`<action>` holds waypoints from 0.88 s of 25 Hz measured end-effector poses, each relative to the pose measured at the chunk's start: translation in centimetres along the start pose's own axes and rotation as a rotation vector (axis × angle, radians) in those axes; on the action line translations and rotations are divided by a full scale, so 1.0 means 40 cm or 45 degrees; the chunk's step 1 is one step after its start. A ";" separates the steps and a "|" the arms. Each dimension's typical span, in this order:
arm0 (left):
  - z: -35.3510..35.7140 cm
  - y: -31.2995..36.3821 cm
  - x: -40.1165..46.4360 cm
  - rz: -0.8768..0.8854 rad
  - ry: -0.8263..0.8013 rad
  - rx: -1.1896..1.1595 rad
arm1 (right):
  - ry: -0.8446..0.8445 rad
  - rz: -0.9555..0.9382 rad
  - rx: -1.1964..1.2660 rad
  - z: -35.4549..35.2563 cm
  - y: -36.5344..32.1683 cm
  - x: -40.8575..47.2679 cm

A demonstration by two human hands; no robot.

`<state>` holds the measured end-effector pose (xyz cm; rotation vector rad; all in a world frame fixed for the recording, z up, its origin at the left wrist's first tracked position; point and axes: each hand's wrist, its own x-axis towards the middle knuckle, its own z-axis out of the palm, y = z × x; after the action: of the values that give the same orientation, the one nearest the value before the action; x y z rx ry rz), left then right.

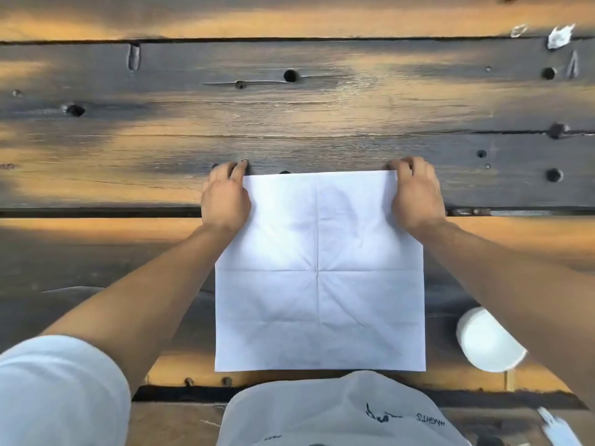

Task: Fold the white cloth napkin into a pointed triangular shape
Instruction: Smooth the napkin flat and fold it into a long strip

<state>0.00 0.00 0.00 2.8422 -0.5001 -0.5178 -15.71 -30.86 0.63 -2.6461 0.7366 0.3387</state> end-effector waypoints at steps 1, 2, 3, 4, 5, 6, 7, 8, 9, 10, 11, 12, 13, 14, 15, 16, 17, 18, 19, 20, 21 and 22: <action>-0.001 -0.004 0.006 -0.003 -0.004 0.004 | 0.006 0.015 0.000 -0.001 0.003 0.005; -0.004 -0.005 0.012 0.007 0.011 0.008 | 0.009 0.022 -0.012 -0.005 0.004 0.010; 0.000 -0.009 0.014 0.010 0.025 0.023 | 0.018 0.029 -0.038 -0.002 0.008 0.012; -0.001 -0.009 0.017 0.032 0.032 0.042 | 0.022 0.016 -0.057 0.000 0.007 0.012; 0.001 -0.010 0.018 0.041 0.035 0.055 | 0.028 0.010 -0.070 0.005 0.008 0.016; 0.002 -0.010 0.016 0.041 0.041 0.067 | 0.038 0.014 -0.080 0.008 0.009 0.017; 0.001 -0.008 0.018 0.030 0.049 0.075 | 0.045 0.026 -0.091 0.007 0.011 0.020; -0.002 -0.007 0.021 0.005 0.062 0.074 | 0.050 0.044 -0.097 0.004 0.013 0.024; -0.002 -0.006 0.024 -0.025 0.058 0.083 | 0.041 0.059 -0.119 0.004 0.016 0.027; -0.002 -0.005 0.027 -0.045 0.062 0.089 | 0.034 0.068 -0.140 0.003 0.020 0.031; -0.002 -0.005 0.029 -0.062 0.066 0.092 | 0.032 0.074 -0.156 0.003 0.023 0.034; -0.003 -0.005 0.030 -0.077 0.079 0.082 | 0.031 0.086 -0.166 0.003 0.026 0.036; -0.006 -0.008 0.034 -0.090 0.088 0.072 | 0.032 0.099 -0.175 0.002 0.030 0.040; -0.009 -0.010 0.038 -0.096 0.091 0.067 | 0.037 0.113 -0.180 -0.001 0.032 0.046; -0.011 -0.013 0.044 -0.095 0.089 0.072 | 0.046 0.132 -0.175 -0.004 0.034 0.054; -0.014 -0.015 0.052 -0.096 0.087 0.080 | 0.057 0.158 -0.164 -0.009 0.035 0.063; -0.015 -0.016 0.062 -0.085 0.095 0.085 | 0.071 0.167 -0.157 -0.015 0.036 0.074; -0.015 -0.017 0.073 -0.075 0.101 0.078 | 0.081 0.170 -0.152 -0.020 0.036 0.085; -0.015 -0.019 0.083 -0.065 0.116 0.061 | 0.094 0.172 -0.144 -0.023 0.037 0.096; -0.016 -0.019 0.091 -0.061 0.130 0.039 | 0.108 0.179 -0.130 -0.025 0.038 0.105; -0.016 -0.021 0.099 -0.057 0.143 0.025 | 0.124 0.185 -0.114 -0.024 0.038 0.113; -0.016 -0.020 0.103 -0.061 0.153 0.018 | 0.139 0.189 -0.097 -0.021 0.037 0.119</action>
<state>4.12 -0.65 -0.86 2.8834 -0.4160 -0.3501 -12.42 -34.52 -0.58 -2.7053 0.9763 0.2678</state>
